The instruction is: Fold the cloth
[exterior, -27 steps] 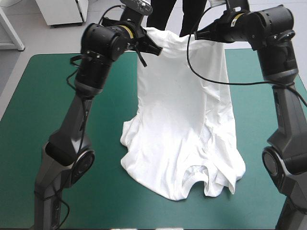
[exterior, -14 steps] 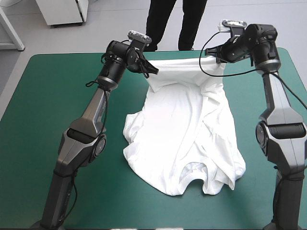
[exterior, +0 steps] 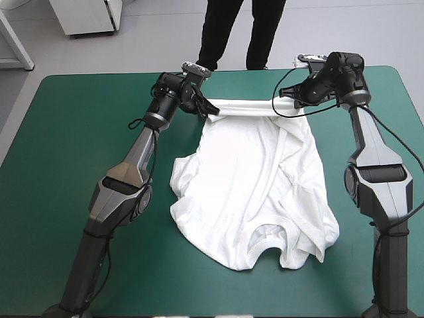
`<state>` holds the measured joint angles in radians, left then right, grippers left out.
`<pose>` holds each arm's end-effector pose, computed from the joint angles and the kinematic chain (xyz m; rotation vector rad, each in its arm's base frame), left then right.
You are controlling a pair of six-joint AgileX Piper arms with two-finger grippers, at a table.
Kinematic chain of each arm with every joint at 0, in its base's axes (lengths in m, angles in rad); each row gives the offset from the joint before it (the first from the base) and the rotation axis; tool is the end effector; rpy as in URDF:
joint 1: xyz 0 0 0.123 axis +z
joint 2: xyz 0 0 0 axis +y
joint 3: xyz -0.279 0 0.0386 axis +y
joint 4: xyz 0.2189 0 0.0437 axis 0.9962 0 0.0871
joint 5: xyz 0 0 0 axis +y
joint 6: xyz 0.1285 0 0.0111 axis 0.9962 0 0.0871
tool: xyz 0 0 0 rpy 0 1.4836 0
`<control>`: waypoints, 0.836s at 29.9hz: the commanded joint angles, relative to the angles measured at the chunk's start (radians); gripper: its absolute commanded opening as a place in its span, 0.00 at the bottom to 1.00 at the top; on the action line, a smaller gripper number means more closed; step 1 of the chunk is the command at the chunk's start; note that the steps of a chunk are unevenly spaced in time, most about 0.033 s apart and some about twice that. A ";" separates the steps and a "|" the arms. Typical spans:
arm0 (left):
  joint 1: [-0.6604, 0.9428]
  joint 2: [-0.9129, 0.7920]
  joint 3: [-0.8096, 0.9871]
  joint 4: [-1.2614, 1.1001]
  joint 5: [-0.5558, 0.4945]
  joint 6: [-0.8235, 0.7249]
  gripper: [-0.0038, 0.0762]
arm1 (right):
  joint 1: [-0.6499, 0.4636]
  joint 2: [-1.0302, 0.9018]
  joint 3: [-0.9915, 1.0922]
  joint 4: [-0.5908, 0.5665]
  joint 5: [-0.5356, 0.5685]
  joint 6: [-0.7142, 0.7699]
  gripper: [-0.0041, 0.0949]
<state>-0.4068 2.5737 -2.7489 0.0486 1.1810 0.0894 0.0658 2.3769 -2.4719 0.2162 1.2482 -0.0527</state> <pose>0.5001 -0.2091 0.2193 0.6151 2.4118 -0.0701 0.5007 0.0593 0.2424 -0.1348 2.6210 0.2978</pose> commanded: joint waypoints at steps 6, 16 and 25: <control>0.002 -0.104 -0.032 -0.025 0.107 0.030 0.49 | -0.019 -0.086 -0.028 0.056 0.000 -0.005 0.61; 0.000 -0.243 -0.038 -0.035 0.108 0.022 0.55 | -0.019 -0.186 -0.030 0.060 0.002 -0.007 0.53; 0.000 -0.565 0.312 -0.039 0.110 0.028 0.53 | -0.020 -0.414 0.181 0.058 0.004 -0.007 0.53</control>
<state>-0.4058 2.1896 -2.5740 0.0234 1.2577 0.1178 0.0543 2.1026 -2.3538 0.2581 1.2482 -0.0548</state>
